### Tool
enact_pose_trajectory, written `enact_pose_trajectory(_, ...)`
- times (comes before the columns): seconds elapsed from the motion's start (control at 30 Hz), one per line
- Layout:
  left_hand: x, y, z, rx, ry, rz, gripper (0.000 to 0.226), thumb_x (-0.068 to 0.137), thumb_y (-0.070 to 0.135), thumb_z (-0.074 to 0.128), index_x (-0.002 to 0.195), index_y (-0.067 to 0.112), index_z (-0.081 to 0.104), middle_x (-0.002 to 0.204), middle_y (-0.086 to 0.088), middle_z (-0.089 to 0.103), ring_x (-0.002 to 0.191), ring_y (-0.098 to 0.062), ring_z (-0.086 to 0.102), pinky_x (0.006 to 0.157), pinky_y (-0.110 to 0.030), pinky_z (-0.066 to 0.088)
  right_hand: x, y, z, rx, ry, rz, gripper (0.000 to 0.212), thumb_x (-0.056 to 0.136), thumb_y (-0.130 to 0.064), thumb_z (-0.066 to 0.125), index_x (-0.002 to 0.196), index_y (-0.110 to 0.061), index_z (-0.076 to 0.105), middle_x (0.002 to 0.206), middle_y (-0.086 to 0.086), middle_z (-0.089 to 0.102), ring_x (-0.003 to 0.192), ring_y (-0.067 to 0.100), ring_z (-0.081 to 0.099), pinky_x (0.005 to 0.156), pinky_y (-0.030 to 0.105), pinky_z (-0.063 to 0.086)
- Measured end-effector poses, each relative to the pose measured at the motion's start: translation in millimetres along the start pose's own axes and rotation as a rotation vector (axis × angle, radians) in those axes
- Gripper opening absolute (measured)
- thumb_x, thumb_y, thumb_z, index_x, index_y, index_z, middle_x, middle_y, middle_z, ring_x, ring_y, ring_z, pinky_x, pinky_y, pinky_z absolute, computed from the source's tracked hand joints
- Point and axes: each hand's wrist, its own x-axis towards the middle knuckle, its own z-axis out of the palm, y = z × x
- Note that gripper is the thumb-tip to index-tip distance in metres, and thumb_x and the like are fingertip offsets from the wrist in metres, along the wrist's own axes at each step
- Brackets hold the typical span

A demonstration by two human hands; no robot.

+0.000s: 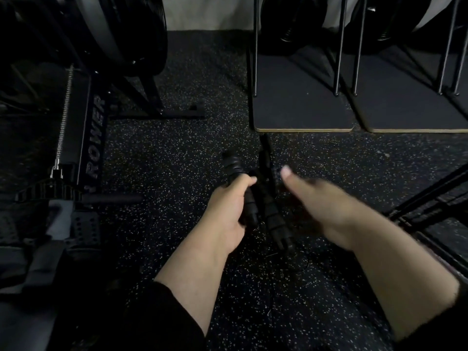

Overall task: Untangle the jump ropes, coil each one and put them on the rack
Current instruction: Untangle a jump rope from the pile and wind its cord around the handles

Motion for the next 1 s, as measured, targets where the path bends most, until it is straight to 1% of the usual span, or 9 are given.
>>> enact_pose_trajectory(0.07,-0.3,1.2,0.2,0.000,0.010,0.001,0.021,0.091,0.022,0.071,0.106,0.007,0.073,0.090,-0.010,0.079,0.086,-0.027,0.075,0.079,-0.039,0.061,-20.0,17.3,13.7,0.149,-0.174,-0.022,0.055,0.094,-0.054,0.059,0.126,-0.009,0.066,0.114,0.013,0.076,0.102,0.028,0.073,0.092,0.052,0.060)
enact_pose_trajectory(0.1,-1.5,1.2,1.3,0.007,0.011,-0.002,0.021,0.091,0.023,0.071,0.105,0.007,0.073,0.089,-0.010,0.079,0.085,-0.027,0.076,0.077,-0.039,0.061,-24.0,25.5,20.3,0.171,-0.146,-0.051,0.044,0.096,-0.047,0.061,0.118,-0.010,0.069,0.103,0.015,0.077,0.089,0.029,0.075,0.085,0.053,0.062)
enact_pose_trajectory(0.23,-14.3,-2.5,7.8,0.042,-0.031,-0.034,0.023,0.089,0.025,0.073,0.107,0.010,0.075,0.100,-0.014,0.079,0.101,-0.034,0.074,0.097,-0.049,0.057,-25.9,45.6,33.3,0.058,0.237,-0.167,0.028,0.102,-0.049,0.055,0.113,-0.028,0.070,0.088,-0.005,0.079,0.081,0.014,0.075,0.073,0.040,0.062)
enact_pose_trajectory(0.4,-40.3,-17.9,13.5,0.024,-0.186,-0.120,0.023,0.095,0.026,0.069,0.113,0.013,0.076,0.104,-0.011,0.079,0.099,-0.027,0.076,0.089,-0.043,0.059,-31.0,52.5,35.9,0.245,0.215,-0.213,0.026,0.106,-0.043,0.052,0.121,-0.030,0.068,0.098,-0.011,0.079,0.095,0.007,0.074,0.090,0.035,0.058)
enact_pose_trajectory(0.5,-43.7,-30.0,15.9,0.069,-0.161,-0.107,0.020,0.094,0.029,0.070,0.110,0.019,0.076,0.102,-0.008,0.080,0.101,-0.027,0.075,0.094,-0.048,0.059,-35.8,58.5,46.9,0.324,0.201,-0.187,0.023,0.107,-0.039,0.050,0.117,-0.032,0.070,0.101,-0.009,0.079,0.099,0.009,0.075,0.095,0.039,0.058)
enact_pose_trajectory(0.63,-41.2,-31.4,14.7,0.097,-0.157,-0.111,0.020,0.093,0.034,0.072,0.109,0.022,0.076,0.100,-0.005,0.080,0.096,-0.026,0.076,0.082,-0.044,0.061,-35.1,62.2,49.4,0.360,0.201,-0.166,0.027,0.107,-0.038,0.051,0.128,-0.032,0.067,0.105,-0.009,0.079,0.100,0.010,0.075,0.095,0.040,0.059)
enact_pose_trajectory(0.73,-38.1,-28.8,12.1,0.099,-0.161,-0.116,0.022,0.093,0.033,0.072,0.111,0.020,0.076,0.104,-0.008,0.079,0.101,-0.028,0.075,0.090,-0.048,0.060,-31.1,59.2,47.4,0.356,0.198,-0.172,0.028,0.106,-0.040,0.053,0.128,-0.031,0.067,0.107,-0.008,0.079,0.103,0.011,0.074,0.098,0.042,0.057)
enact_pose_trajectory(0.9,-34.5,-22.8,4.8,0.143,-0.181,-0.116,0.032,0.096,0.046,0.066,0.113,0.020,0.074,0.104,-0.006,0.079,0.099,-0.024,0.075,0.089,-0.041,0.058,-22.4,54.5,41.5,0.376,-0.071,-0.191,0.040,0.091,-0.041,0.073,0.126,-0.023,0.065,0.111,-0.001,0.078,0.104,0.016,0.074,0.095,0.038,0.057)
enact_pose_trajectory(1.0,-33.3,-22.2,-0.3,0.212,-0.232,-0.118,0.051,0.093,0.060,0.058,0.119,0.018,0.073,0.109,-0.008,0.078,0.090,-0.021,0.072,0.066,-0.034,0.047,-14.3,50.5,30.8,0.357,-0.193,-0.161,0.047,0.085,-0.035,0.080,0.123,-0.012,0.066,0.100,0.010,0.075,0.085,0.022,0.070,0.082,0.034,0.058)
